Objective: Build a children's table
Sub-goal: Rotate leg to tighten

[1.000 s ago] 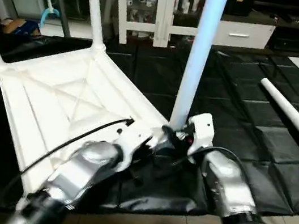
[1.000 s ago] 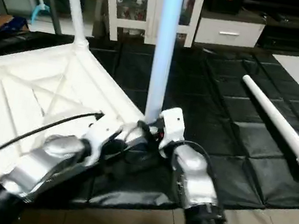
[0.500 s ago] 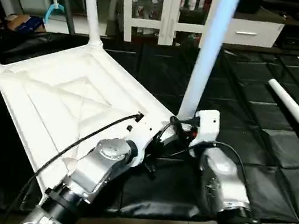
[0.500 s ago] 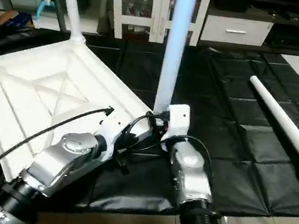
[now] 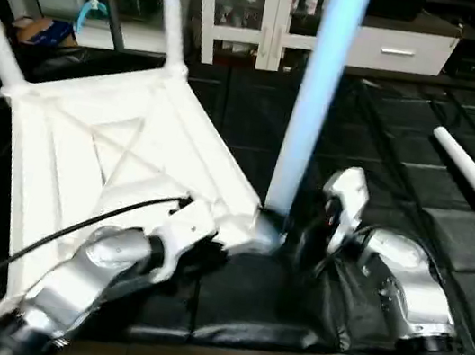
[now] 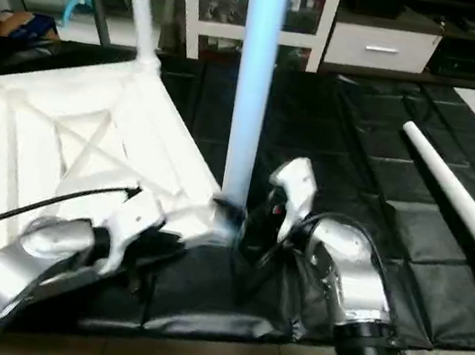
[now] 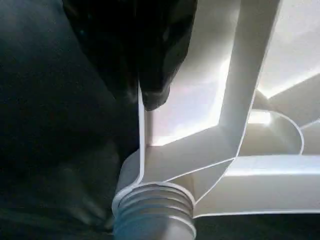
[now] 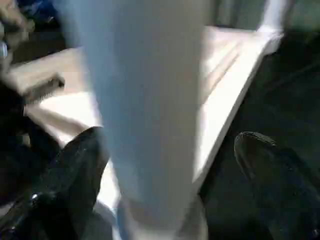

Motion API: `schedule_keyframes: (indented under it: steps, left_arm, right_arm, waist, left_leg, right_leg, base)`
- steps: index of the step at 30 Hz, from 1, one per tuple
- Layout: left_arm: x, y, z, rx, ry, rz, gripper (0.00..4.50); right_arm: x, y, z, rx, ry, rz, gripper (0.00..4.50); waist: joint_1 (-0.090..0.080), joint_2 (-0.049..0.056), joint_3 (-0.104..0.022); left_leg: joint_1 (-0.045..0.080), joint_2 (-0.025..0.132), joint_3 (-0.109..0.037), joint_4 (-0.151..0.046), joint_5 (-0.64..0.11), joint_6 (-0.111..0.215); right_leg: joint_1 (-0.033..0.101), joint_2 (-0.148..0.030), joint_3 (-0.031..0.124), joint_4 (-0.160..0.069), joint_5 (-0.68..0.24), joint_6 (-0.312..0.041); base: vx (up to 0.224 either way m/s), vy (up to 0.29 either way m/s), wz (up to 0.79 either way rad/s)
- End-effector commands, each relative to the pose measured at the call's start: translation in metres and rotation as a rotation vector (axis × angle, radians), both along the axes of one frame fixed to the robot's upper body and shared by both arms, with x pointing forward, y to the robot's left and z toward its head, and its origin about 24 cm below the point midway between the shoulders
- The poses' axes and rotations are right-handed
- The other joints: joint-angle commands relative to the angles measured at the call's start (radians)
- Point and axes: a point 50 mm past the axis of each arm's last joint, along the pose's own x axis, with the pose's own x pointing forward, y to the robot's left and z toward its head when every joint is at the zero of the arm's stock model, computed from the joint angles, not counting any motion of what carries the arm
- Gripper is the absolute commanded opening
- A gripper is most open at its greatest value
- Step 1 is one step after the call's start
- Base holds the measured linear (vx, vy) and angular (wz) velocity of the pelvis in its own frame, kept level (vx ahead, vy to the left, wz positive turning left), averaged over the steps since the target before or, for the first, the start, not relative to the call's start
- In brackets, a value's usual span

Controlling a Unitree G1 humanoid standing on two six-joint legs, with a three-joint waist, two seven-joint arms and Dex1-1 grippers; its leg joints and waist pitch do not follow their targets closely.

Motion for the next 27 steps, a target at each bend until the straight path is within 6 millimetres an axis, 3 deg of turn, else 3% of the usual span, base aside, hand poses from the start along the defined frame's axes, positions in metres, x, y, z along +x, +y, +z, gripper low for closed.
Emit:
schedule_keyframes:
  steps: [1,7,9,12,13,18,27]
  left_arm:
    - [-0.009,-0.002,-0.008,0.01,0.065,-0.057,0.0]
    - [-0.016,-0.005,-0.007,0.0,0.083,-0.097,0.0]
    - [-0.017,-0.005,-0.007,-0.002,0.086,-0.107,0.0]
    - [-0.018,-0.006,-0.007,-0.004,0.09,-0.117,0.0]
    - [-0.019,-0.006,-0.007,-0.005,0.092,-0.12,0.0]
    - [-0.02,-0.006,-0.007,-0.002,0.094,-0.125,0.0]
    - [-0.02,-0.005,-0.008,0.009,0.11,-0.13,0.0]
  right_arm:
    - [-0.005,0.0,0.0,-0.022,0.015,0.069,4.27]
    - [-0.017,-0.006,-0.015,-0.099,0.089,0.171,4.27]
    - [-0.015,-0.006,-0.018,-0.101,0.092,0.153,3.92]
    - [-0.014,-0.006,-0.021,-0.105,0.092,0.138,3.89]
    - [-0.013,-0.007,-0.022,-0.092,0.088,0.122,3.56]
    - [-0.01,-0.008,-0.019,-0.064,0.074,0.098,3.12]
    - [-0.012,-0.006,-0.025,-0.077,0.078,0.101,2.72]
  waist:
    - [0.001,-0.015,-0.053]
    - [0.015,-0.018,-0.055]
    - [0.016,-0.018,-0.055]
    - [0.015,-0.018,-0.056]
    - [0.015,-0.017,-0.056]
    - [0.016,-0.015,-0.058]
    - [0.016,-0.015,-0.06]
  left_leg:
    - [0.025,0.049,-0.019,-0.076,-0.185,0.074]
    - [0.024,0.048,-0.018,-0.071,-0.153,0.081]
    - [0.024,0.048,-0.017,-0.071,-0.152,0.083]
    - [0.025,0.047,-0.018,-0.071,-0.154,0.077]
    - [0.024,0.047,-0.018,-0.071,-0.152,0.076]
    - [0.024,0.046,-0.018,-0.069,-0.14,0.084]
    - [0.025,0.046,-0.019,-0.066,-0.131,0.088]
  right_leg:
    - [0.035,-0.036,0.024,-0.058,-0.116,-0.253]
    - [0.037,-0.038,0.026,-0.053,-0.082,-0.258]
    - [0.036,-0.039,0.027,-0.054,-0.094,-0.258]
    - [0.036,-0.037,0.025,-0.054,-0.093,-0.261]
    - [0.037,-0.038,0.026,-0.053,-0.087,-0.262]
    - [0.038,-0.037,0.025,-0.05,-0.067,-0.264]
    - [0.04,-0.036,0.024,-0.047,-0.045,-0.272]
  base:
    - [0.0,0.0,0.0]
    - [0.0,0.0,0.0]
    - [0.0,0.0,0.0]
    - [0.0,0.0,0.0]
    - [0.0,0.0,0.0]
    - [0.0,0.0,0.0]
    - [0.0,0.0,0.0]
